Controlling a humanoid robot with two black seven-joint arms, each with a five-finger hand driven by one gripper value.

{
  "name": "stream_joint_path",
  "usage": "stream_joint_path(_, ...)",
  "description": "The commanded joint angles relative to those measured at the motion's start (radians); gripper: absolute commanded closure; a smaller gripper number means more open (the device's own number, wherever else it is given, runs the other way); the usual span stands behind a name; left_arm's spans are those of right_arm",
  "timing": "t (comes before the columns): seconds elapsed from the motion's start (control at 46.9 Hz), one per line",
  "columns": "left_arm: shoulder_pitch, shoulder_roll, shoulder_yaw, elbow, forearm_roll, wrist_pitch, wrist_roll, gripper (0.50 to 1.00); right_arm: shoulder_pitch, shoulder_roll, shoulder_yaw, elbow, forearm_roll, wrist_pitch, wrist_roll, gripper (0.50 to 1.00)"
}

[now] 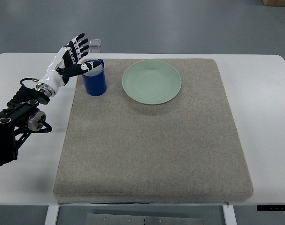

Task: Place cup left of plate with left hand

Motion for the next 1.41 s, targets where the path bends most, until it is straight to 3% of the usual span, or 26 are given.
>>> stream_joint_path(0.0, -0.005, 0.024, -0.02, -0.02, -0.022, -0.001, 0.0, 0.506, 0.0, 0.0, 0.0, -0.001, 0.0, 0.0, 0.0, 0.566)
stream_joint_path(0.299, -0.07, 0.048, -0.08, -0.031, -0.218, -0.06, 0.026, 0.506, 0.0, 0.0, 0.0, 0.0, 0.0, 0.0, 0.0, 0.566)
stream_joint_path(0.512, -0.133, 0.034, -0.084, -0.002, -0.36, -0.023, 0.167, 0.512, 0.0, 0.0, 0.0, -0.001, 0.0, 0.0, 0.0, 0.566)
stream_joint_path(0.81, -0.228, 0.007, -0.08, 0.139, -0.577, 0.012, 0.256, 0.516, 0.0, 0.0, 0.0, 0.0, 0.0, 0.0, 0.0, 0.566)
stream_joint_path(1.386, -0.232, 0.004, -0.078, 0.15, -0.568, -0.024, 0.258, 0.506, 0.0, 0.0, 0.0, 0.0, 0.0, 0.0, 0.0, 0.566)
